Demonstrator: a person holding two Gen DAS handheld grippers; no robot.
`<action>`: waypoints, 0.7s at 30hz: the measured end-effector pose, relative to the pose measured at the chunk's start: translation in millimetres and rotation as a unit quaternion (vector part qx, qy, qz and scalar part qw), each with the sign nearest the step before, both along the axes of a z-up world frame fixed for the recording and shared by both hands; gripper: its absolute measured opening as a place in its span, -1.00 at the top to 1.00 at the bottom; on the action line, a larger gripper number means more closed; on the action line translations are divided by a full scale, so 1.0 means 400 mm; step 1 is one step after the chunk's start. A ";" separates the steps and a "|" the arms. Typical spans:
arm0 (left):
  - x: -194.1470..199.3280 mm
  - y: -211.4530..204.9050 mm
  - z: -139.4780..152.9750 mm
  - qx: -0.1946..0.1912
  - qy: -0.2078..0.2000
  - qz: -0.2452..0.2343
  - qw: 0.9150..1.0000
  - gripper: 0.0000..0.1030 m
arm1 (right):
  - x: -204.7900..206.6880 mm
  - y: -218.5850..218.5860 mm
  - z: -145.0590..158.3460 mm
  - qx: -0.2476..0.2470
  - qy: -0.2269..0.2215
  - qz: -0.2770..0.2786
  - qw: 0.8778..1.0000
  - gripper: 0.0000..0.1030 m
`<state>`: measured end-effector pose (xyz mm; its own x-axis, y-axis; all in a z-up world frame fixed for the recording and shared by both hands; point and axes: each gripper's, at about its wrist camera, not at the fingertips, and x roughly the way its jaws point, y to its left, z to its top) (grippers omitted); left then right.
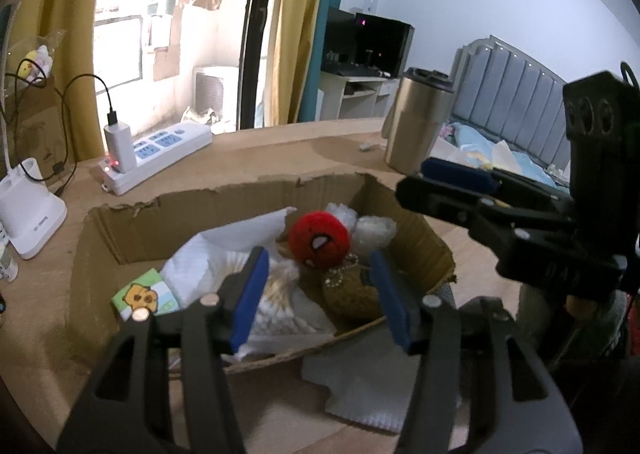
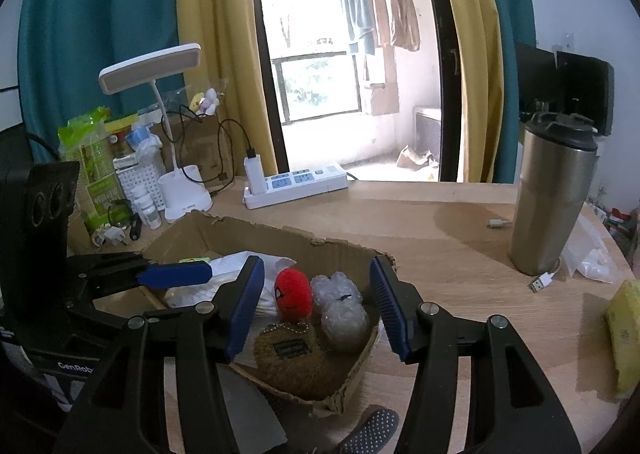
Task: Organize soft objects
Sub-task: 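Move the left gripper to the white cloth while the right gripper moves to the grey gloves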
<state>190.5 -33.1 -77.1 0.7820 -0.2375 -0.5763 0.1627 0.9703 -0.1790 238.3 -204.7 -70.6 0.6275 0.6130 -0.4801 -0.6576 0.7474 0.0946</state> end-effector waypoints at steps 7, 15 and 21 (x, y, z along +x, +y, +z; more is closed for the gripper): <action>-0.034 0.011 0.017 -0.013 -0.015 0.006 1.000 -0.31 | -0.025 -0.030 0.007 0.002 -0.002 -0.015 1.000 -0.13; -0.074 0.005 0.032 -0.014 -0.023 0.001 1.000 -0.31 | -0.062 -0.066 0.018 0.002 -0.006 -0.031 0.999 -0.13; -0.101 -0.004 0.046 -0.012 -0.030 -0.003 0.999 -0.31 | -0.091 -0.095 0.029 0.006 -0.010 -0.040 0.999 -0.13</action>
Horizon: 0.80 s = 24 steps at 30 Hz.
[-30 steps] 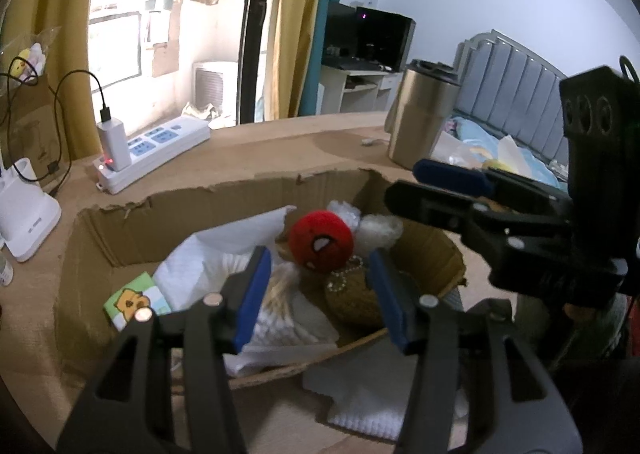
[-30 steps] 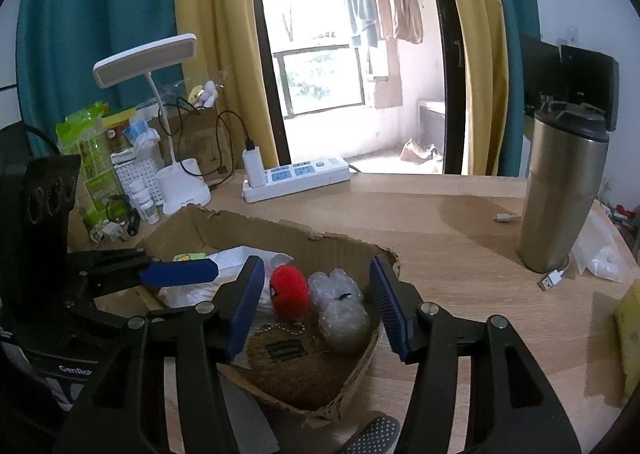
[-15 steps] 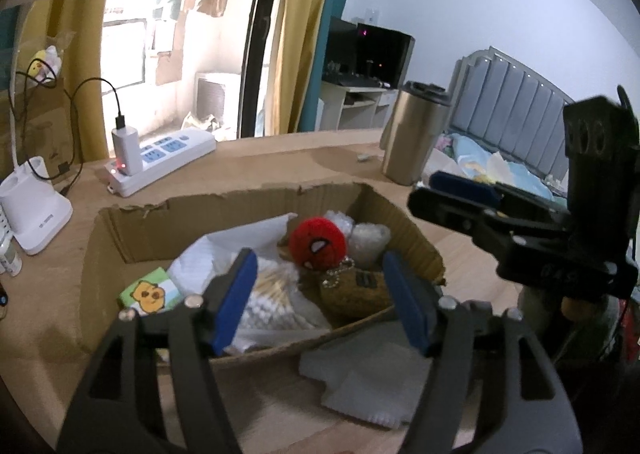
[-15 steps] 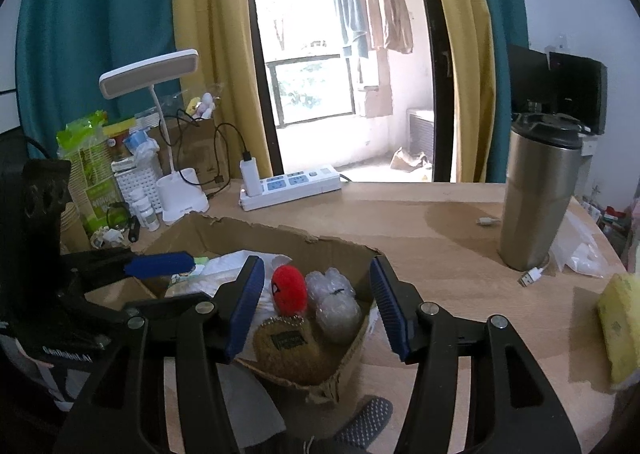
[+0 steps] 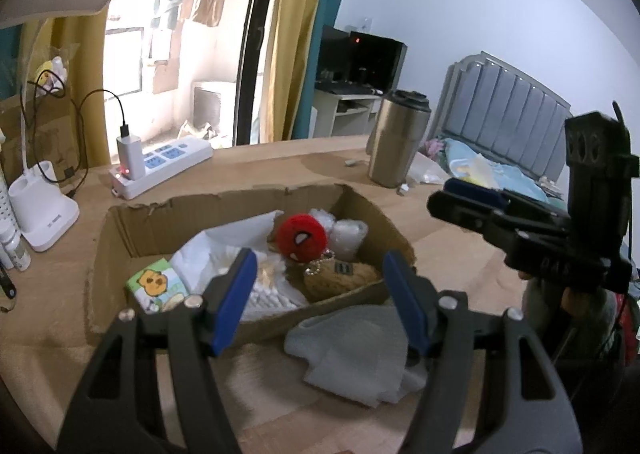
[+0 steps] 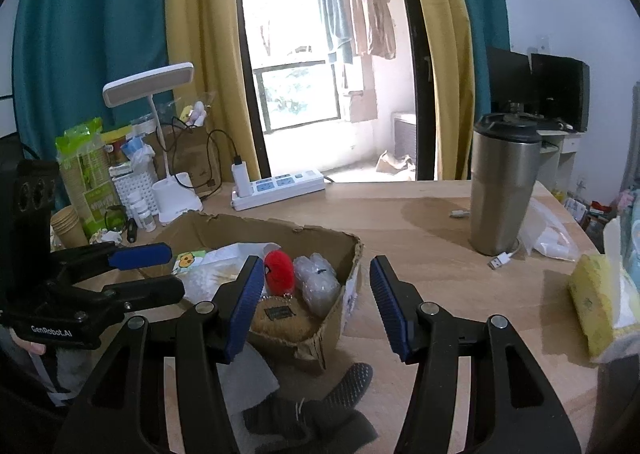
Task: Organize soft objects
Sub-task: 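Move the left gripper to the white cloth while the right gripper moves to the grey gloves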
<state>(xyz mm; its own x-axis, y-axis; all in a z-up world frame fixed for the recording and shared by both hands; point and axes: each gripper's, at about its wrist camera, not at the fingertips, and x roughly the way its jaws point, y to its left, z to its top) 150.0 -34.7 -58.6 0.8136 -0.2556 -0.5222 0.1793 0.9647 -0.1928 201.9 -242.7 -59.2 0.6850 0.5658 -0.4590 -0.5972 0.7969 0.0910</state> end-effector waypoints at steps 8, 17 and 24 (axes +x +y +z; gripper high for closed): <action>-0.028 -0.011 0.002 0.002 -0.001 -0.004 1.000 -0.32 | -0.024 -0.045 -0.001 0.002 0.002 -0.015 1.000 -0.13; -0.033 -0.031 -0.028 0.006 0.022 -0.012 1.000 -0.32 | -0.032 -0.095 -0.043 0.001 0.023 -0.036 0.999 -0.13; -0.035 -0.054 -0.047 0.015 0.035 -0.016 0.999 -0.32 | -0.034 -0.128 -0.085 0.000 0.044 -0.044 0.998 -0.13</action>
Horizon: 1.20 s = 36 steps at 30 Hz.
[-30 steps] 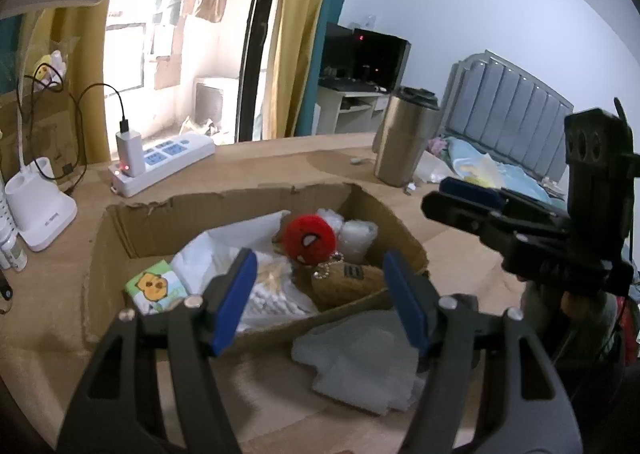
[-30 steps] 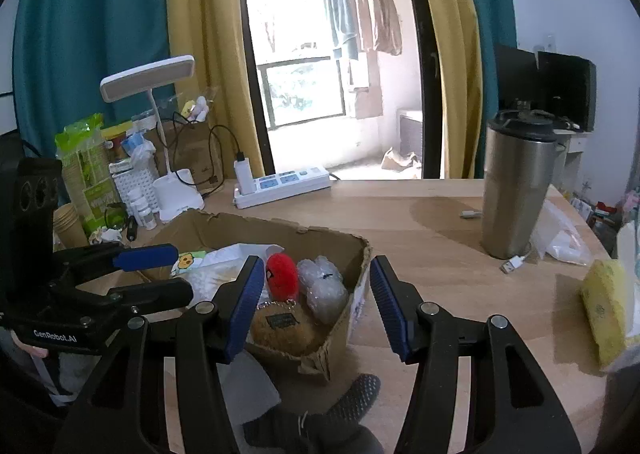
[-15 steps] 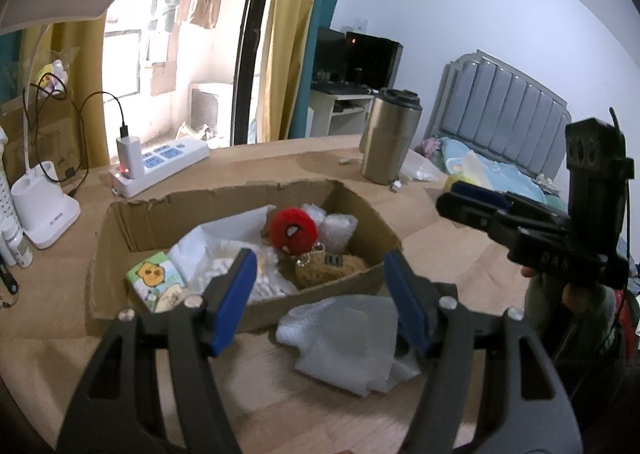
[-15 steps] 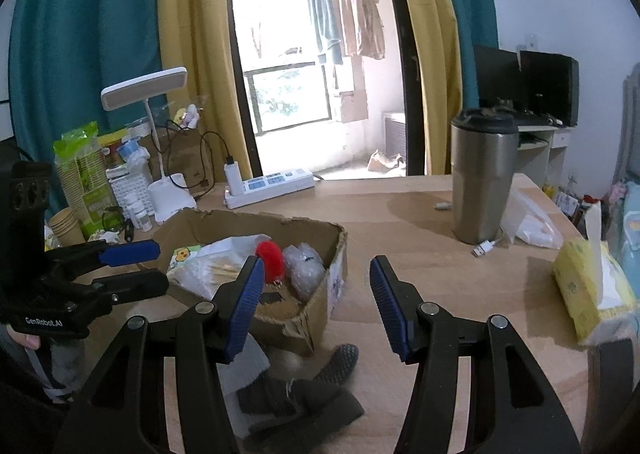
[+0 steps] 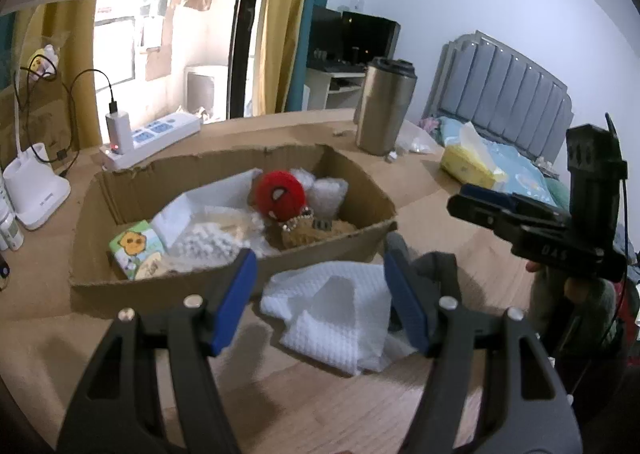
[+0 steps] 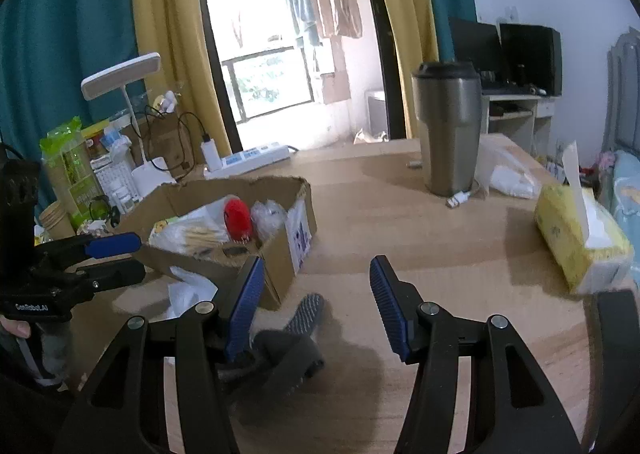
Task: Organize soft objects
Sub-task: 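Move the left gripper to the white cloth while the right gripper moves to the grey gloves, then grasp the white cloth with the left gripper while the right gripper grasps the grey gloves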
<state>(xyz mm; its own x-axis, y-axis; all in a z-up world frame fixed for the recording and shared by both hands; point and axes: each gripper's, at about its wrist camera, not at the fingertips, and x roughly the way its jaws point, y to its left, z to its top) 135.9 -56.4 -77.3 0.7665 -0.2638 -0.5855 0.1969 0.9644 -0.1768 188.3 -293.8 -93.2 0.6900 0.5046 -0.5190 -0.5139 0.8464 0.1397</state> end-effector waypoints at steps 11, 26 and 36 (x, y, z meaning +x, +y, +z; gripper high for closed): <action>0.004 -0.022 -0.035 0.010 0.022 -0.001 1.000 -0.32 | 0.004 -0.018 -0.049 0.001 0.026 0.007 1.000 -0.13; 0.024 -0.062 -0.092 0.034 0.073 -0.031 0.996 -0.32 | -0.020 0.046 -0.081 -0.046 0.046 0.043 0.997 -0.13; 0.045 -0.092 -0.140 0.059 0.107 -0.048 0.991 -0.32 | 0.000 0.085 -0.114 -0.092 0.088 0.056 0.990 -0.13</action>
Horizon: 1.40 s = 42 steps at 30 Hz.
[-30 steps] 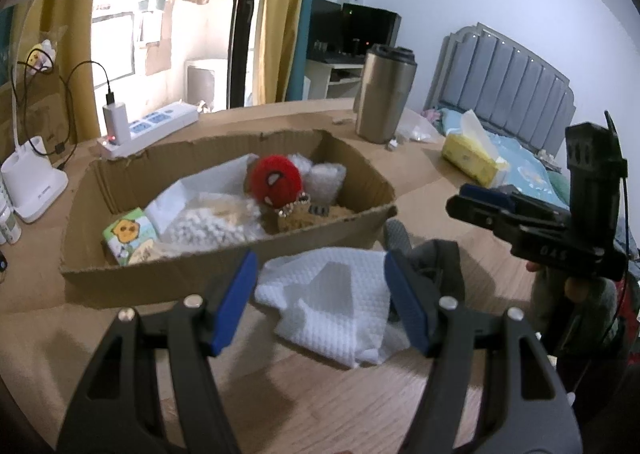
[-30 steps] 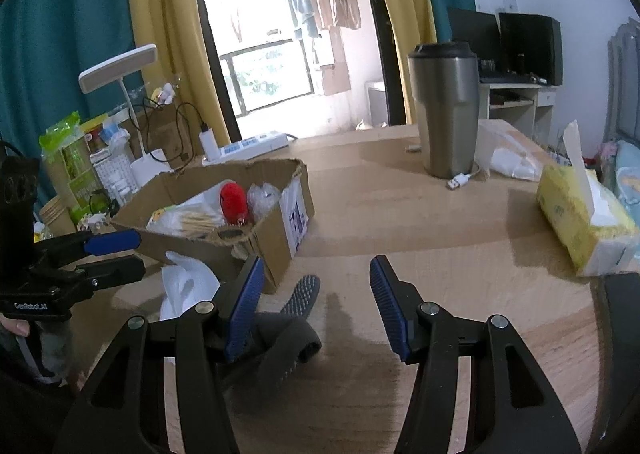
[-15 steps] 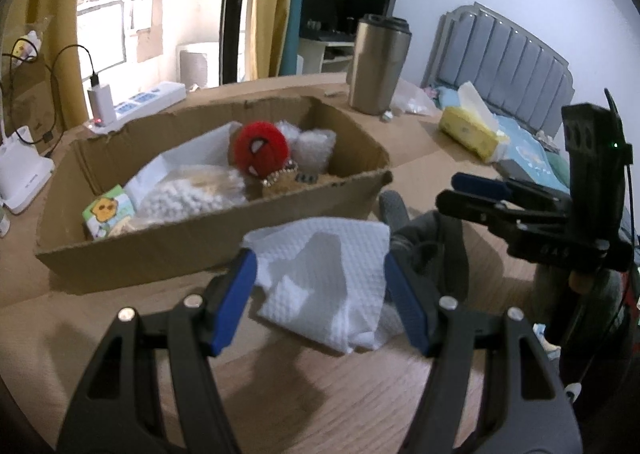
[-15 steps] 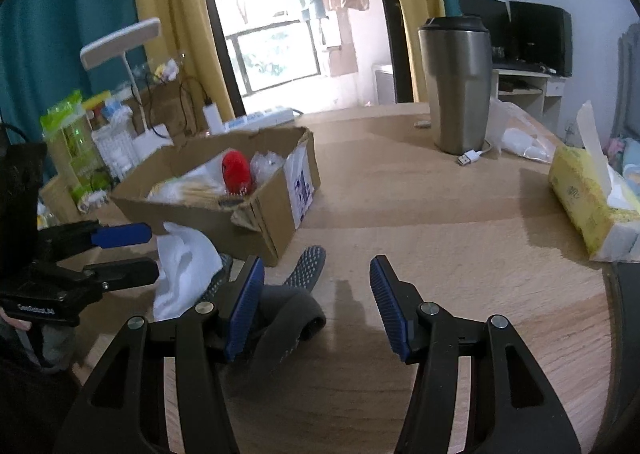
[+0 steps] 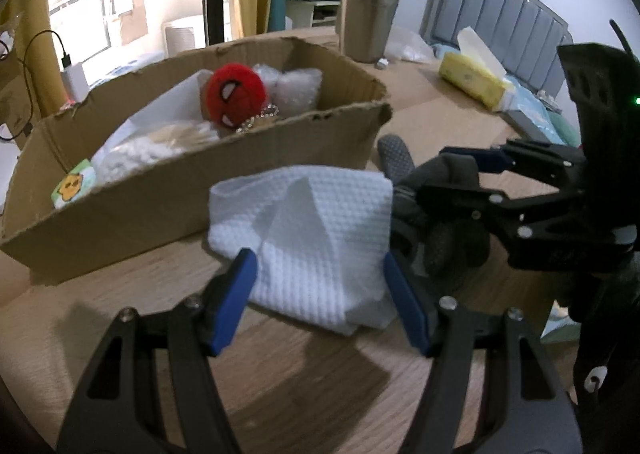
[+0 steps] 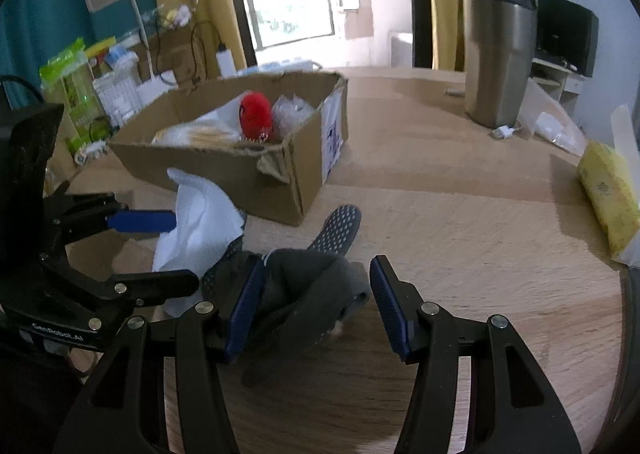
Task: Organize soft objects
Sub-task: 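Grasp the white cloth with the left gripper while the right gripper grasps the grey gloves, then carry the white cloth and grey gloves over the box with both grippers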
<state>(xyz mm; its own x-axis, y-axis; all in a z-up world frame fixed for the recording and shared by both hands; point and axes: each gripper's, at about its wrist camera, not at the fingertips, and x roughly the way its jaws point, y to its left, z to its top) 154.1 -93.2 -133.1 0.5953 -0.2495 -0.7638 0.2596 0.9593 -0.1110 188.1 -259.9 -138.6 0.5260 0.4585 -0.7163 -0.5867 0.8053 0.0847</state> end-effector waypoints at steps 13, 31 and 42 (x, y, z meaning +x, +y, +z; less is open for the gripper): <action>0.010 -0.029 -0.013 0.047 -0.001 -0.010 0.999 -0.36 | 0.007 -0.086 0.017 0.034 -0.009 -0.057 0.998 0.49; -0.008 -0.079 -0.013 0.067 -0.015 -0.052 0.996 -0.07 | 0.008 -0.103 0.006 0.052 0.003 -0.064 0.997 0.18; -0.038 -0.044 0.024 0.032 -0.028 -0.055 0.998 0.44 | 0.000 -0.089 0.002 0.038 -0.004 -0.064 0.997 0.46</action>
